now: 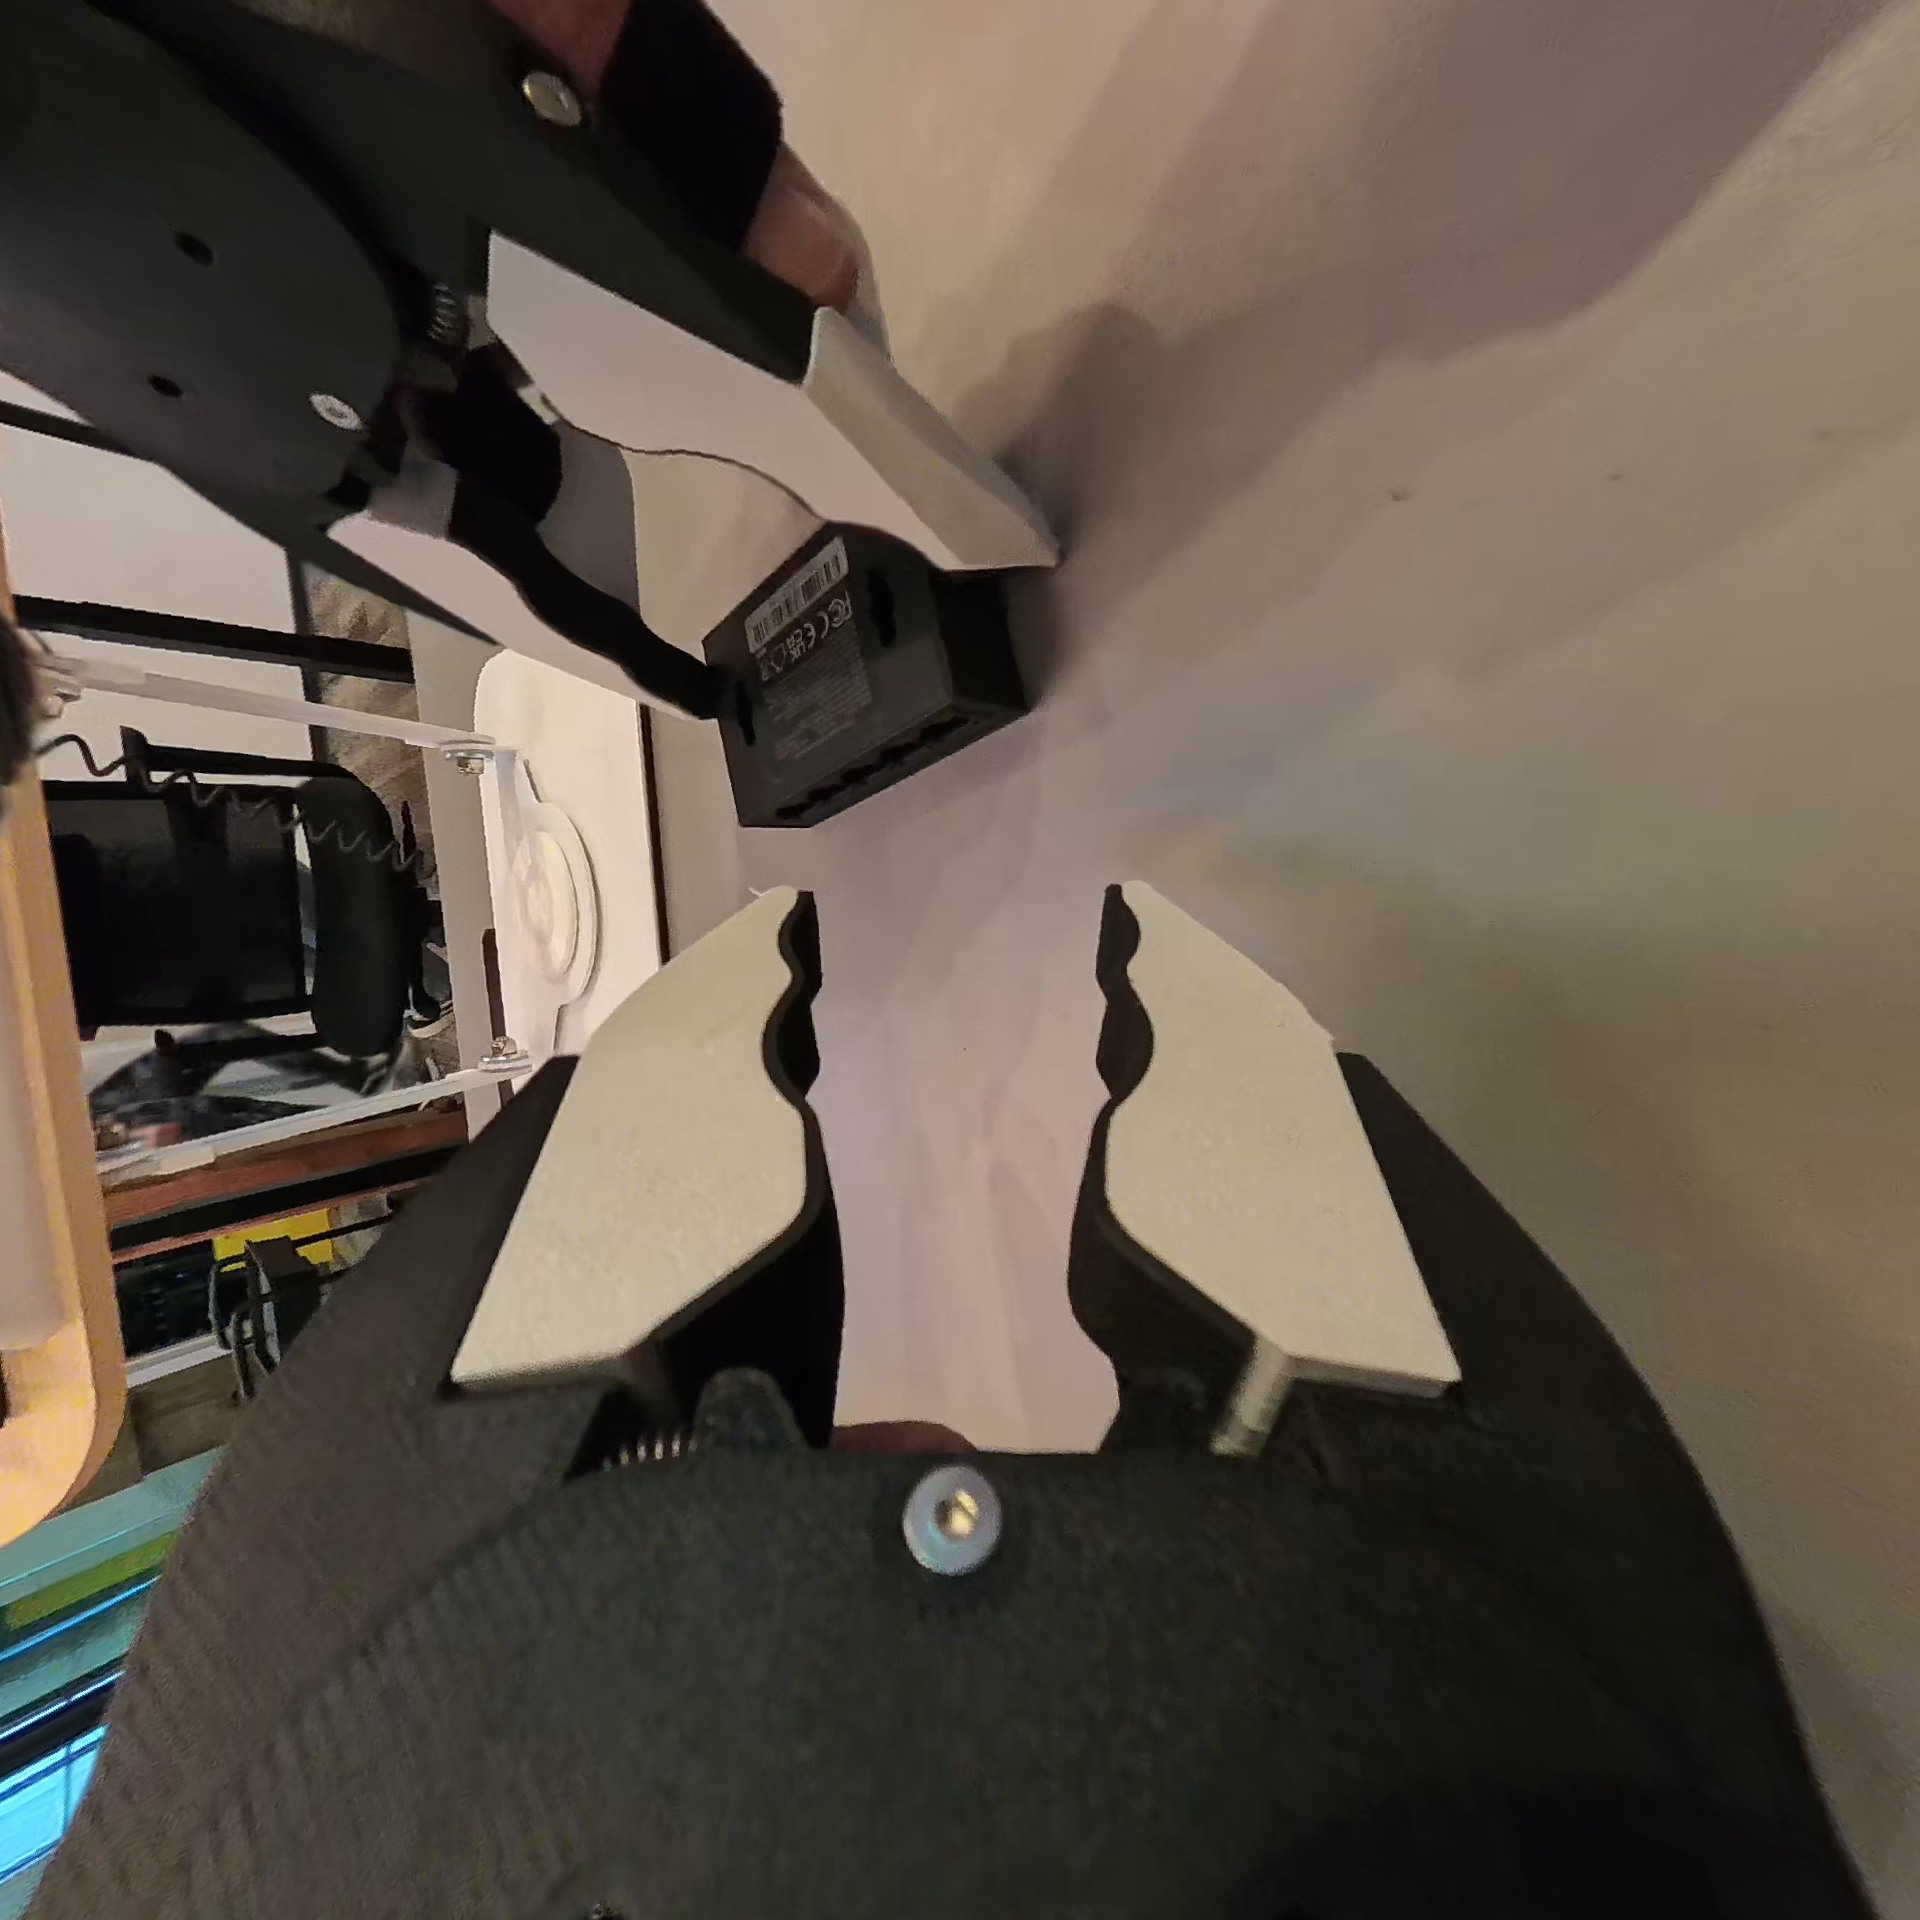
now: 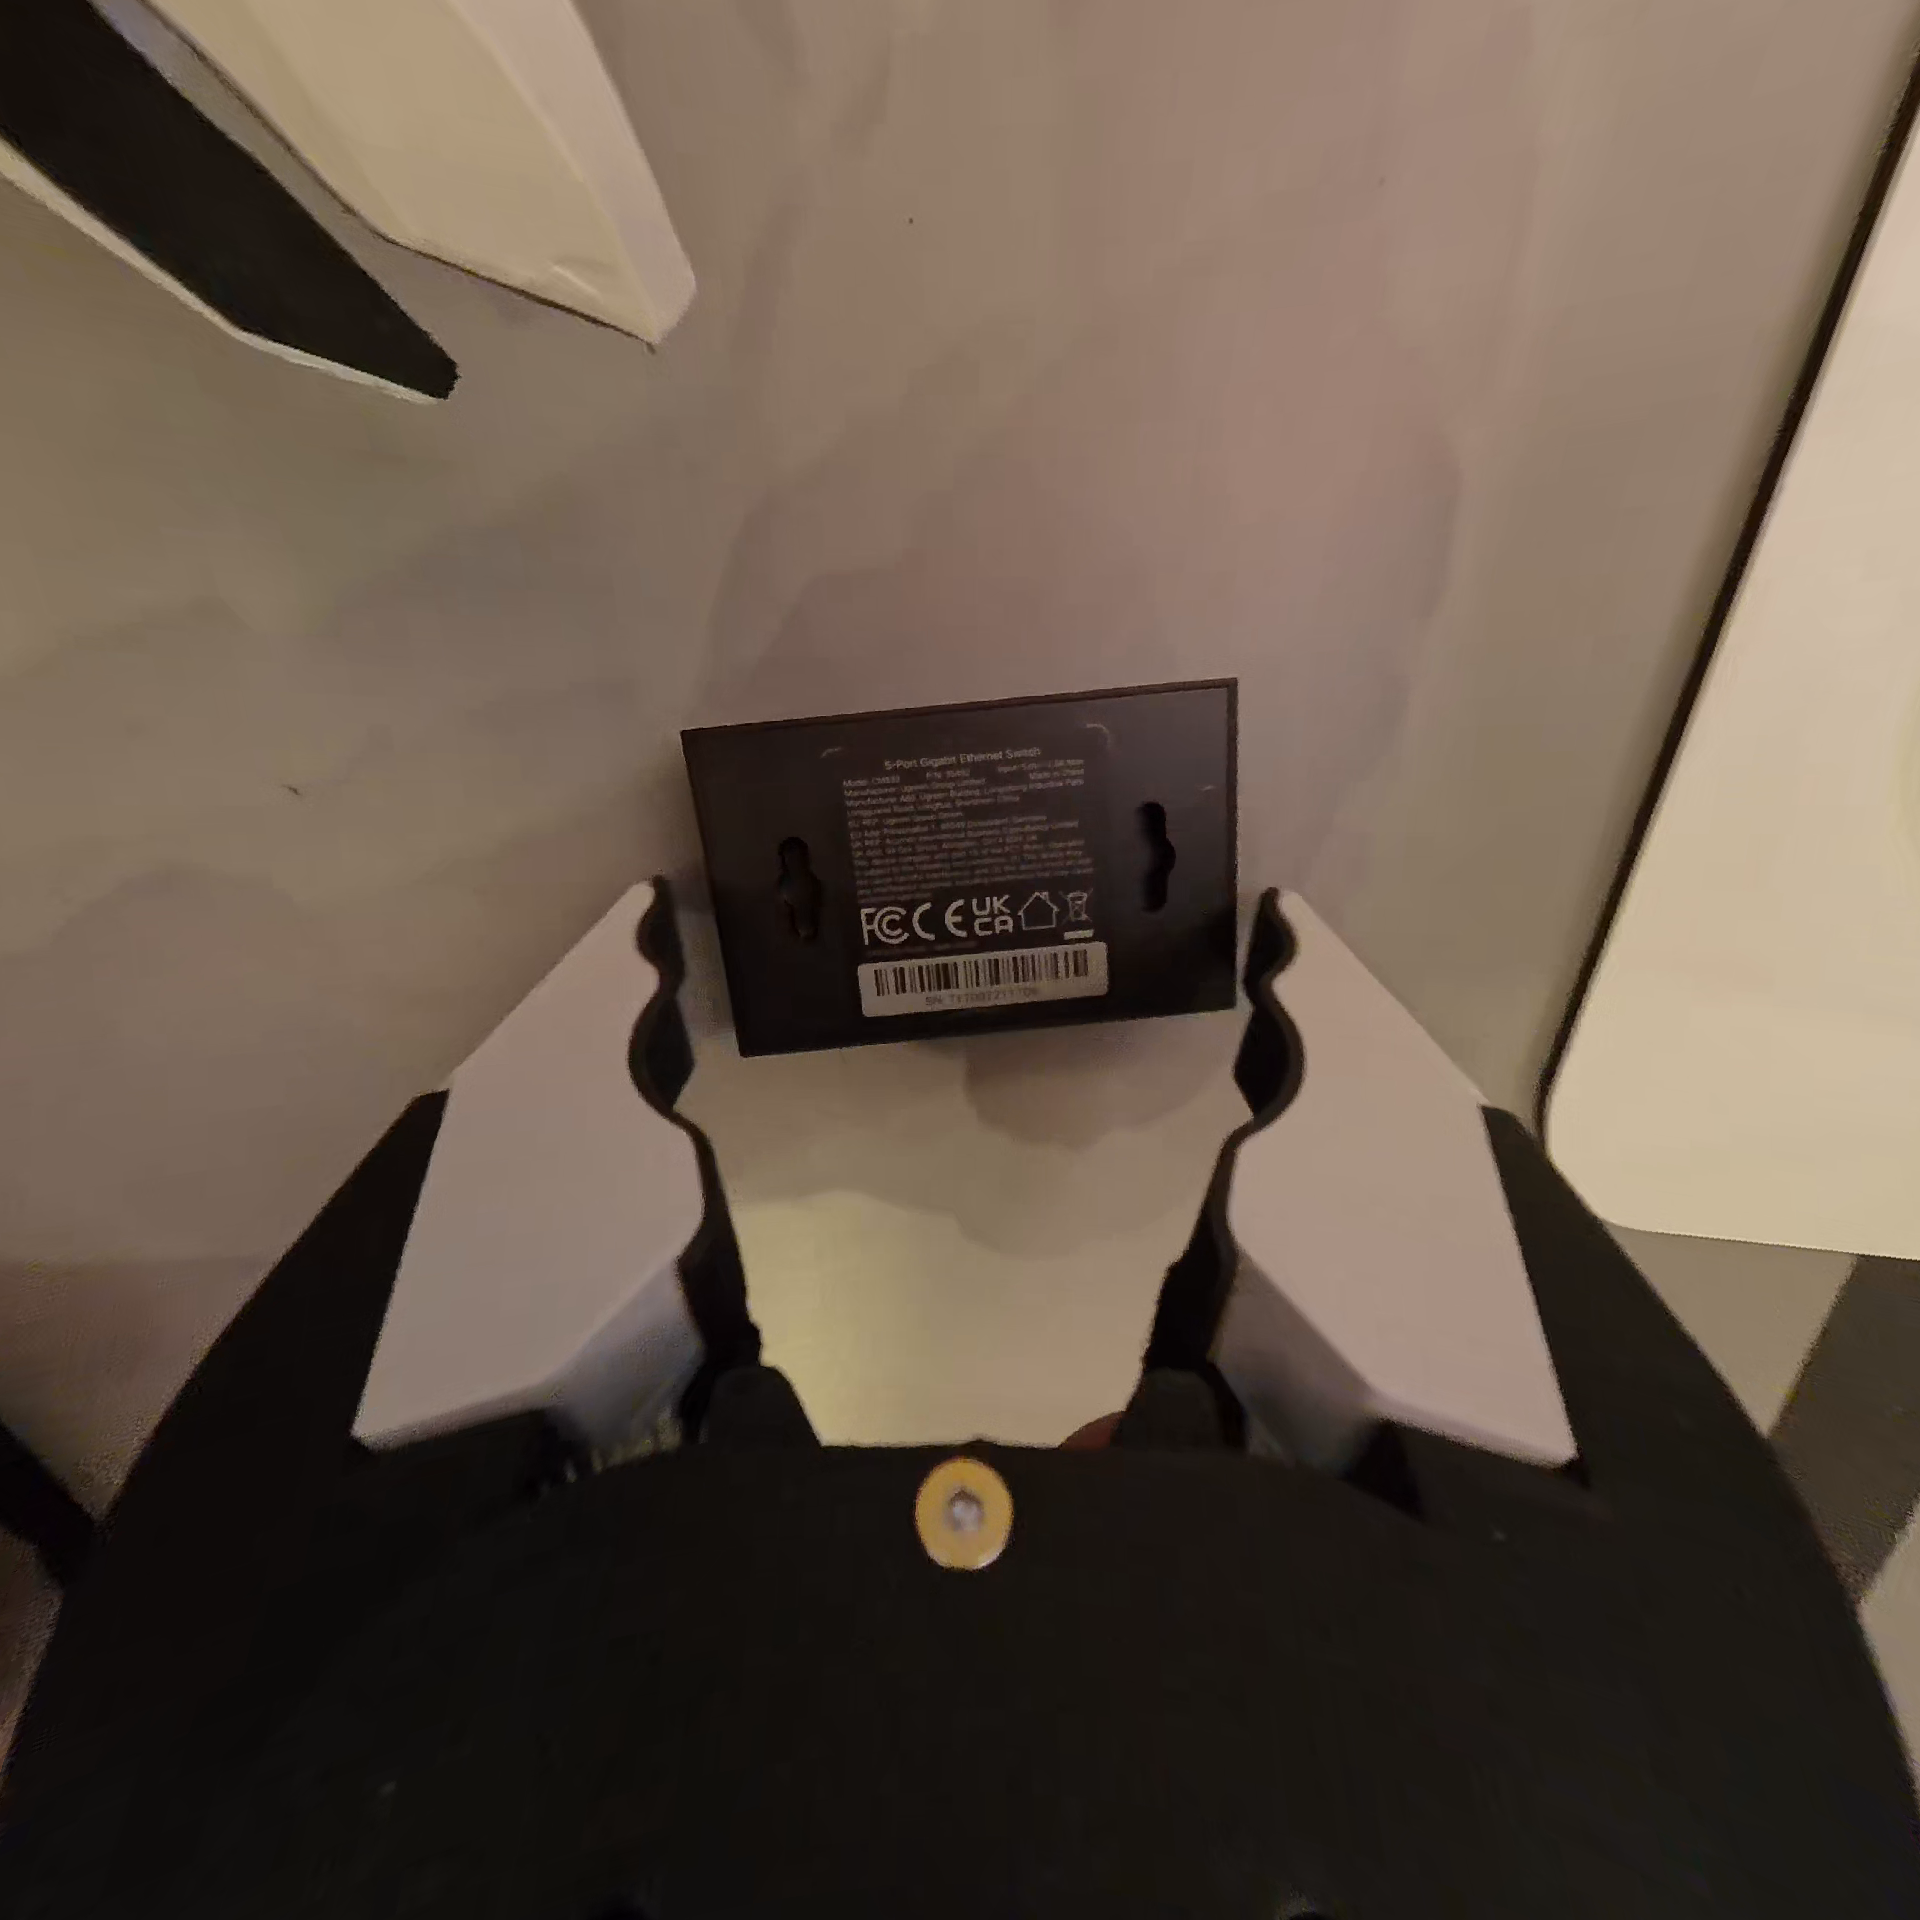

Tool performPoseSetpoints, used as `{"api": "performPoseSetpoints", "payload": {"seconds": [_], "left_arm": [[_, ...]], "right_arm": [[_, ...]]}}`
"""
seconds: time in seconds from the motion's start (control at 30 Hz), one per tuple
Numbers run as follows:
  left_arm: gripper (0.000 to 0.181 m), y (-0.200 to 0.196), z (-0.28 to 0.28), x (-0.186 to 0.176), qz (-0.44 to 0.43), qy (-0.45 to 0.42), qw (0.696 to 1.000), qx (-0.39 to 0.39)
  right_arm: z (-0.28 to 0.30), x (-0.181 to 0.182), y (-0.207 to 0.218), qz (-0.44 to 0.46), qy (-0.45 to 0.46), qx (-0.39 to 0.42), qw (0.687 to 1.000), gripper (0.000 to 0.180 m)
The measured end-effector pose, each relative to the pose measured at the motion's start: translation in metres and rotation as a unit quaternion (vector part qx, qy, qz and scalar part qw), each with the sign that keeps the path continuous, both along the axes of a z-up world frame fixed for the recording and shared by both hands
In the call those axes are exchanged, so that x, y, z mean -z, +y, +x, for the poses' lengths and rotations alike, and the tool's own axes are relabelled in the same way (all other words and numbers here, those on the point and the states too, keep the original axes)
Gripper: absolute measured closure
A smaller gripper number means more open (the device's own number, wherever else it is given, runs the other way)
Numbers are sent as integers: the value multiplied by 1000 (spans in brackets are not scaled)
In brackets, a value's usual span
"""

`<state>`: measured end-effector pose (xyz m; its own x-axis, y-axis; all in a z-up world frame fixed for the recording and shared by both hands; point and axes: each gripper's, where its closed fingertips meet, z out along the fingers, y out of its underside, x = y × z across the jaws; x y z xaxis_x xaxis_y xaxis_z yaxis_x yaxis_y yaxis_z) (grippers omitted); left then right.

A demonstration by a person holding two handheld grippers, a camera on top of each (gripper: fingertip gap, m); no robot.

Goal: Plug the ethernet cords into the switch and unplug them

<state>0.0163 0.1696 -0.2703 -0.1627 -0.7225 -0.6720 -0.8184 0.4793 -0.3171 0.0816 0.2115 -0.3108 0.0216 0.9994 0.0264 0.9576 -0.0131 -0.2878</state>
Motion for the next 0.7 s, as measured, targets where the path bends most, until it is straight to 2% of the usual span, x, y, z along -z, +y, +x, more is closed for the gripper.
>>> {"api": "performPoseSetpoints", "payload": {"seconds": [0.03,0.17,0.37,0.53,0.63,0.7], "left_arm": [[129,0,0,-2,1,-2,1000,-2],[127,-2,-3,-20,-1,-27,999,-19],[131,-1,-39,-74,4,-90,993,-79],[139,23,-133,-126,54,-94,975,-194],[137,33,-206,-139,49,-53,960,-271],[136,30,-249,-136,25,-5,956,-294]], "right_arm": [[1,2,-1,-9,-3,6,1000,67],[-2,-5,-6,-25,20,10,999,66],[1,-29,-6,-19,58,21,998,70],[9,-36,2,-13,78,40,996,81],[11,-36,3,-16,78,48,996,85],[9,-37,2,-17,84,43,995,85]]}}
